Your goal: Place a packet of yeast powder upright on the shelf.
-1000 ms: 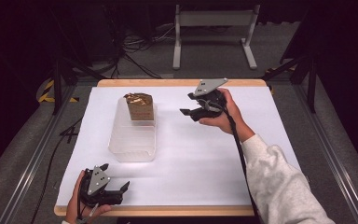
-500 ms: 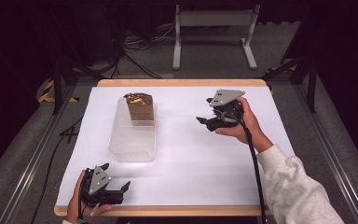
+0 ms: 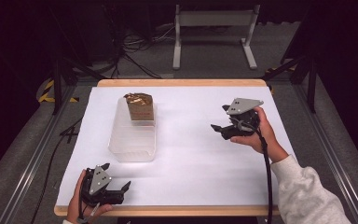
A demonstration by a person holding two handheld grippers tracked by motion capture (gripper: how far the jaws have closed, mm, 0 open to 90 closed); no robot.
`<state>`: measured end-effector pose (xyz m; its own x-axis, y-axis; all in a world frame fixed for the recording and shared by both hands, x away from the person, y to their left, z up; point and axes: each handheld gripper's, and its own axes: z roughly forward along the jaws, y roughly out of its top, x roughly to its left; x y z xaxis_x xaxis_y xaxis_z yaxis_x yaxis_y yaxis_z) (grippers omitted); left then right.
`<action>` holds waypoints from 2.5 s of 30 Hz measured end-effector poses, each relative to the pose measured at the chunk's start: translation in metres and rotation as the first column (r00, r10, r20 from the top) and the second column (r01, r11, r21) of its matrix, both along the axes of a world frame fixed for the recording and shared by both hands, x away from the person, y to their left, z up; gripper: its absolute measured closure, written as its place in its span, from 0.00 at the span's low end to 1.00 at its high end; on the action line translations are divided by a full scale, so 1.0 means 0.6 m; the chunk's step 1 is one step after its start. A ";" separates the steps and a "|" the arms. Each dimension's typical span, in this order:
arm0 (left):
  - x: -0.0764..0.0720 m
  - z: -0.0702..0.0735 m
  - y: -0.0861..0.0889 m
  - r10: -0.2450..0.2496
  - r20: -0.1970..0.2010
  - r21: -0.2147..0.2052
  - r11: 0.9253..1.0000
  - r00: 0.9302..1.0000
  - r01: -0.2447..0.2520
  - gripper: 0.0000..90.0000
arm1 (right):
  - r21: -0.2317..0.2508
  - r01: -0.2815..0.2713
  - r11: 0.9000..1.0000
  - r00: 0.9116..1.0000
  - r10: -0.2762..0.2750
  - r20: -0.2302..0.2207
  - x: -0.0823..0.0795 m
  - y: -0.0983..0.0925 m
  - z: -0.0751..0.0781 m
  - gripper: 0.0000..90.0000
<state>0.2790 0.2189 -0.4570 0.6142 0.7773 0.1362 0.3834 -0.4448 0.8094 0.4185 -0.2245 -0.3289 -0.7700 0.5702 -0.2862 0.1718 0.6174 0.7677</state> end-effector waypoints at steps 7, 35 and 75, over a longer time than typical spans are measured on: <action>0.000 0.000 -0.001 0.002 -0.002 0.002 1.000 1.000 -0.002 0.06 | -0.046 0.025 0.999 1.000 -0.024 0.008 -0.012 -0.019 -0.016 0.23; 0.003 -0.001 -0.005 -0.005 -0.004 0.007 1.000 1.000 0.005 0.06 | -0.096 0.180 0.979 0.983 -0.174 0.060 -0.088 -0.117 -0.082 0.10; 0.013 0.000 -0.004 0.018 0.000 0.014 1.000 1.000 -0.018 0.06 | 0.126 0.365 0.922 0.921 -0.378 0.097 -0.200 -0.254 -0.171 0.09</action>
<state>0.2865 0.2164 -0.4568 0.6003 0.7861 0.1470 0.3916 -0.4492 0.8030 0.2982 -0.3770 -0.4314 -0.4615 0.8401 -0.2850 0.2787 0.4423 0.8525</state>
